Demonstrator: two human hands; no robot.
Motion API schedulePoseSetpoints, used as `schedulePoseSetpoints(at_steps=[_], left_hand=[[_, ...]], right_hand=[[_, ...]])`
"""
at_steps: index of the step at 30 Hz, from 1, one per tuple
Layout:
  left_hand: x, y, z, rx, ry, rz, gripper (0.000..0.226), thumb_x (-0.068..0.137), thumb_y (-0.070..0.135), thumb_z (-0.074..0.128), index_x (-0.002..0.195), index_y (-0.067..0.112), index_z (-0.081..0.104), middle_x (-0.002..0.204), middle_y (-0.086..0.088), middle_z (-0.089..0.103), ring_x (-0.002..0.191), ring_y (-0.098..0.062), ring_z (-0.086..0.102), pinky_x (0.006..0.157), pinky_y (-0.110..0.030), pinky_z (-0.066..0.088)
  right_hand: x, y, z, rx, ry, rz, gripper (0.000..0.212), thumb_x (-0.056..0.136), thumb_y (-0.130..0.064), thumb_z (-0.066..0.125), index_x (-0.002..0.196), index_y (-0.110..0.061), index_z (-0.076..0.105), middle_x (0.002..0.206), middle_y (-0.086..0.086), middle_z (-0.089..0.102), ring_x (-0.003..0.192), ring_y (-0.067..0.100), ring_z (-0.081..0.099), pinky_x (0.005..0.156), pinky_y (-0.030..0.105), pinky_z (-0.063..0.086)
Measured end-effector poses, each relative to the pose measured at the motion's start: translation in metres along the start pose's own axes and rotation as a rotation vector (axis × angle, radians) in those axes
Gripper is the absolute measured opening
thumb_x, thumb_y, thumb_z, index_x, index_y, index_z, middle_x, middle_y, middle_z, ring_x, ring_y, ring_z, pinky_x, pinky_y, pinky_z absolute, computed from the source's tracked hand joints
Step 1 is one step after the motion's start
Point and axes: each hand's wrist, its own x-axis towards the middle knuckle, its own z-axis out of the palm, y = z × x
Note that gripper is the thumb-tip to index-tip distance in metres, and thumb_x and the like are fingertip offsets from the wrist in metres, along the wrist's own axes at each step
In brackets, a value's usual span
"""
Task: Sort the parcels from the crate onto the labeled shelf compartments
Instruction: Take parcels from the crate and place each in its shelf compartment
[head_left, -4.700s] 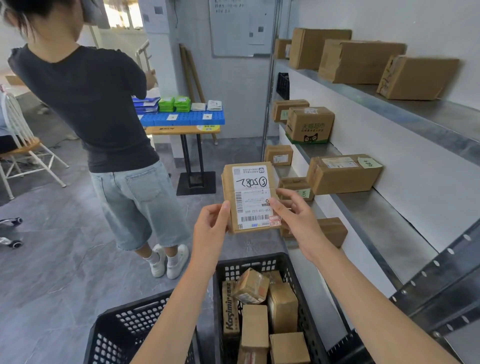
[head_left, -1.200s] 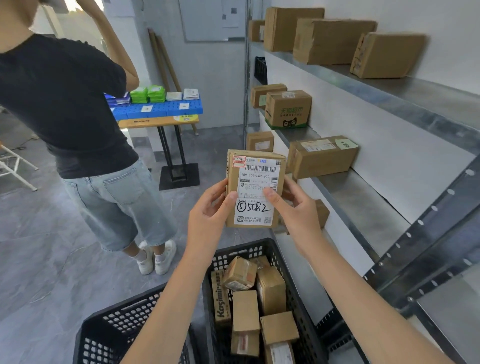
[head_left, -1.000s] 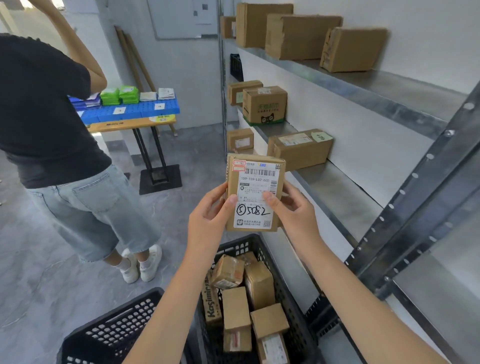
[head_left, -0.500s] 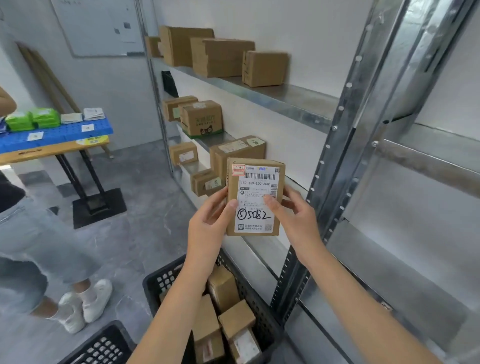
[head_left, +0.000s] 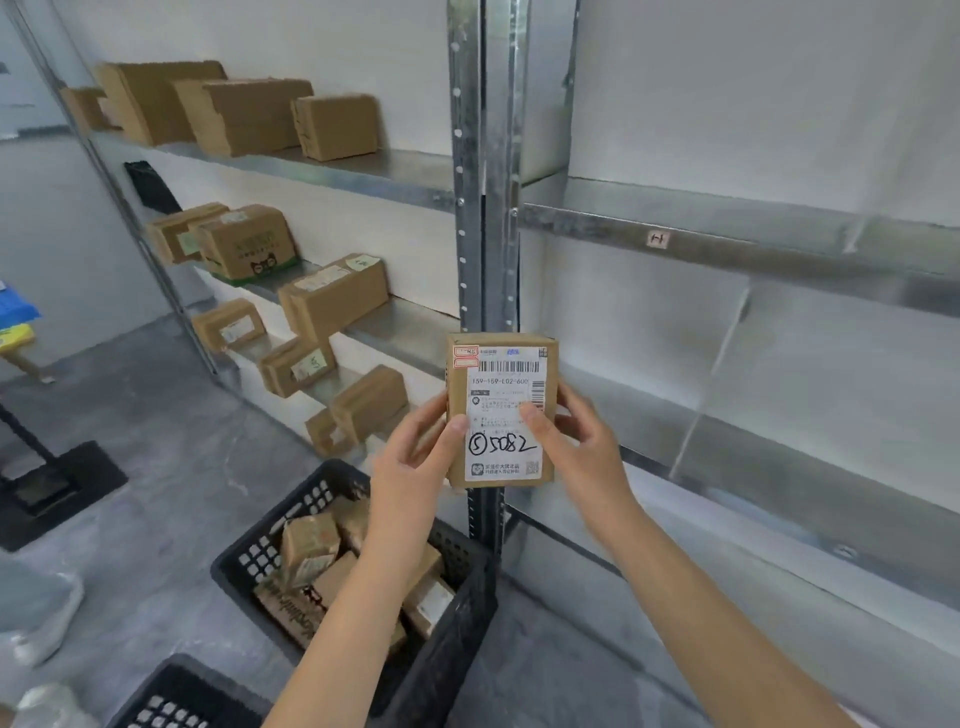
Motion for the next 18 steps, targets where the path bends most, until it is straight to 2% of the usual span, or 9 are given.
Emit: schedulePoseSetpoints(at_steps=[2, 5, 8, 10, 12, 16, 18], left_hand=[[-0.023, -0.001, 0.019, -0.01, -0.072, -0.012, 0.032, 0.093, 0.019, 0.066, 0.124, 0.024, 0.065, 0.107, 0.02, 0.073, 0.096, 0.011, 0.066, 0.07, -0.005, 0.05], [-0.052, -0.004, 0.049, -0.016, -0.187, -0.03, 0.032, 0.093, 0.021, 0.066, 0.125, 0.024, 0.065, 0.109, 0.017, 0.073, 0.1, 0.005, 0.067, 0.072, -0.01, 0.052], [-0.081, -0.002, 0.086, -0.039, -0.294, -0.059, 0.028, 0.092, 0.022, 0.066, 0.119, 0.03, 0.066, 0.105, 0.019, 0.074, 0.1, 0.002, 0.068, 0.072, -0.011, 0.053], [-0.102, 0.001, 0.11, -0.055, -0.378, -0.066, 0.025, 0.093, 0.02, 0.065, 0.116, 0.03, 0.066, 0.101, 0.022, 0.074, 0.096, 0.005, 0.068, 0.07, -0.008, 0.052], [-0.122, 0.005, 0.131, -0.071, -0.444, -0.066, 0.024, 0.094, 0.019, 0.065, 0.115, 0.03, 0.066, 0.095, 0.026, 0.073, 0.092, 0.01, 0.067, 0.066, -0.006, 0.05], [-0.149, 0.003, 0.151, -0.085, -0.528, -0.1, 0.027, 0.094, 0.027, 0.064, 0.12, 0.035, 0.065, 0.11, 0.019, 0.072, 0.103, 0.002, 0.067, 0.072, -0.01, 0.053], [-0.154, 0.003, 0.155, -0.083, -0.549, -0.116, 0.029, 0.093, 0.029, 0.064, 0.122, 0.034, 0.065, 0.114, 0.016, 0.072, 0.106, -0.002, 0.067, 0.073, -0.013, 0.055]], right_hand=[[-0.028, -0.001, -0.027, -0.029, 0.061, -0.002, 0.051, 0.087, -0.039, 0.07, 0.136, -0.036, 0.056, 0.122, -0.023, 0.058, 0.108, -0.005, 0.06, 0.081, 0.018, 0.057], [-0.068, -0.002, -0.068, -0.064, 0.151, 0.013, 0.055, 0.086, -0.044, 0.07, 0.138, -0.04, 0.053, 0.126, -0.021, 0.058, 0.11, -0.007, 0.057, 0.086, 0.021, 0.056], [-0.107, -0.01, -0.109, -0.082, 0.268, 0.02, 0.057, 0.088, -0.04, 0.071, 0.141, -0.038, 0.051, 0.127, -0.017, 0.062, 0.108, -0.008, 0.059, 0.082, 0.016, 0.056], [-0.135, -0.017, -0.135, -0.084, 0.358, 0.028, 0.057, 0.088, -0.038, 0.071, 0.142, -0.037, 0.051, 0.124, -0.021, 0.061, 0.105, -0.011, 0.059, 0.079, 0.012, 0.054], [-0.159, -0.024, -0.157, -0.095, 0.433, 0.041, 0.056, 0.088, -0.038, 0.071, 0.141, -0.037, 0.051, 0.123, -0.025, 0.057, 0.102, -0.014, 0.057, 0.078, 0.013, 0.056], [-0.191, -0.035, -0.181, -0.111, 0.486, 0.031, 0.051, 0.09, -0.035, 0.07, 0.138, -0.04, 0.052, 0.127, -0.023, 0.054, 0.102, -0.015, 0.056, 0.07, 0.01, 0.053], [-0.199, -0.038, -0.185, -0.116, 0.5, 0.03, 0.05, 0.09, -0.037, 0.069, 0.137, -0.043, 0.052, 0.129, -0.025, 0.053, 0.108, -0.011, 0.056, 0.07, 0.009, 0.052]])
